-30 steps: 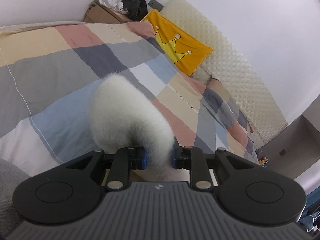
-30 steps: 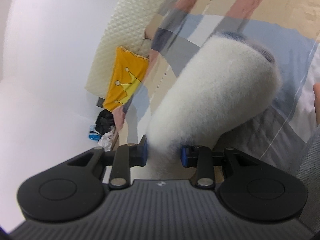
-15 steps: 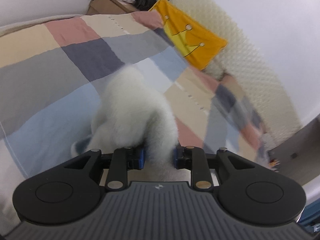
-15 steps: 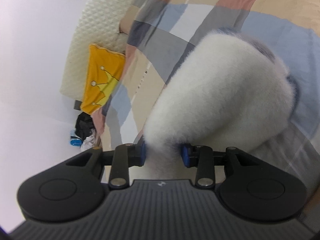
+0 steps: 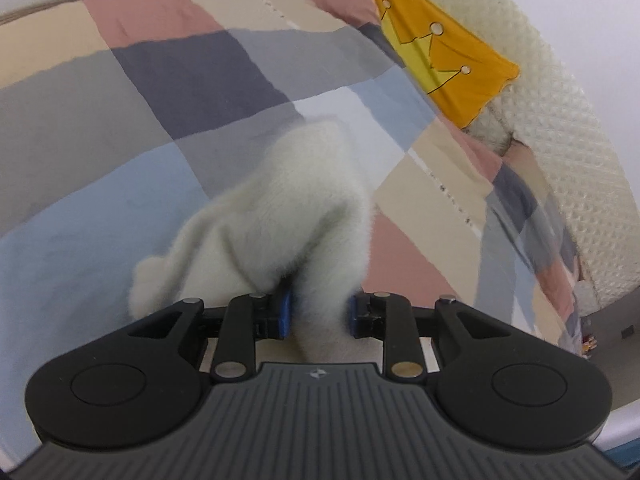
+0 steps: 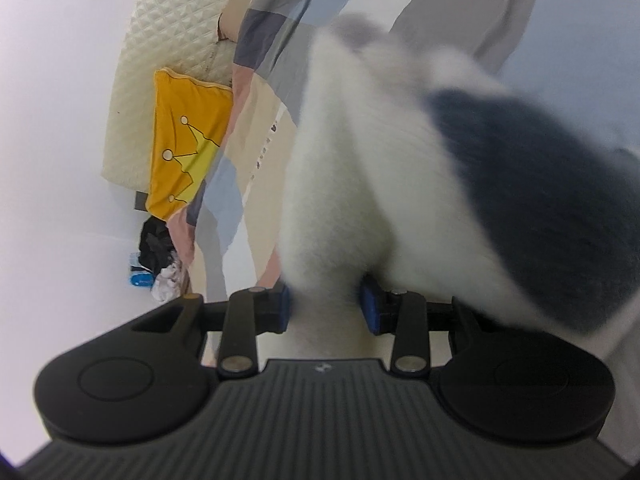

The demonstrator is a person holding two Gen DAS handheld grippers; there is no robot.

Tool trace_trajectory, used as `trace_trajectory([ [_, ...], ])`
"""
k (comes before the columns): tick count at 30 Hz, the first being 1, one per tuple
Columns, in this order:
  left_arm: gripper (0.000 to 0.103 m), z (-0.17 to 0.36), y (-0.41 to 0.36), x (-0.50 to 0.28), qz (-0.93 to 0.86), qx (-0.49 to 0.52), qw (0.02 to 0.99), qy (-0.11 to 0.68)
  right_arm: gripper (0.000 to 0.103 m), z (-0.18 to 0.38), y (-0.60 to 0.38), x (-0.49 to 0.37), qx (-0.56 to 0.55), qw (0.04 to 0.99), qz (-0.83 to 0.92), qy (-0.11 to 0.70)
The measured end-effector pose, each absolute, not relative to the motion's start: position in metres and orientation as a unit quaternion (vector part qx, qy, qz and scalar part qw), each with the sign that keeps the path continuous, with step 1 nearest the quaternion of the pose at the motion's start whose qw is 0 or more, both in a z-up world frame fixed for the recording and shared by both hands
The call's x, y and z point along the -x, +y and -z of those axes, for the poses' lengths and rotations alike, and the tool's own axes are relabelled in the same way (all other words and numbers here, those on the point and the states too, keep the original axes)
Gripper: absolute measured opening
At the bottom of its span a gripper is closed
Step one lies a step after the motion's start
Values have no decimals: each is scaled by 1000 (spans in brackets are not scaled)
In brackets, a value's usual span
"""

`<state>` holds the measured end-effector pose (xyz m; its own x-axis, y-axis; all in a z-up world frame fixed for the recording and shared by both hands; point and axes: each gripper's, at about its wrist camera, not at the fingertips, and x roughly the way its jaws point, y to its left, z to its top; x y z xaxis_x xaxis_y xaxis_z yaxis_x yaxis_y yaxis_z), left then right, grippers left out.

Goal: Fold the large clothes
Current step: 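Lift the folded edge with both grippers and fold it over the sweater, then open both grippers and press the folded sweater flat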

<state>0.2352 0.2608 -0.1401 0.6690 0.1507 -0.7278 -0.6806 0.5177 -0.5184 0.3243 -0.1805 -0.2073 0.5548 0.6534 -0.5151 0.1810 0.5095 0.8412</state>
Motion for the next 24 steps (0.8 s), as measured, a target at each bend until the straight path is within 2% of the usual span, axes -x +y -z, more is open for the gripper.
trace_trajectory([
  [10, 33, 166, 272, -261, -251, 407, 816, 325, 39, 229, -171, -348, -465, 750, -180, 435],
  [18, 33, 149, 259, -253, -250, 380, 829, 325, 39, 227, -180, -344, -476, 740, -190, 437],
  [23, 51, 134, 249, -247, -244, 367, 837, 324, 45, 223, -185, -342, -484, 729, -202, 440],
  [24, 55, 131, 248, -245, -242, 367, 838, 323, 50, 221, -186, -341, -484, 728, -206, 440],
])
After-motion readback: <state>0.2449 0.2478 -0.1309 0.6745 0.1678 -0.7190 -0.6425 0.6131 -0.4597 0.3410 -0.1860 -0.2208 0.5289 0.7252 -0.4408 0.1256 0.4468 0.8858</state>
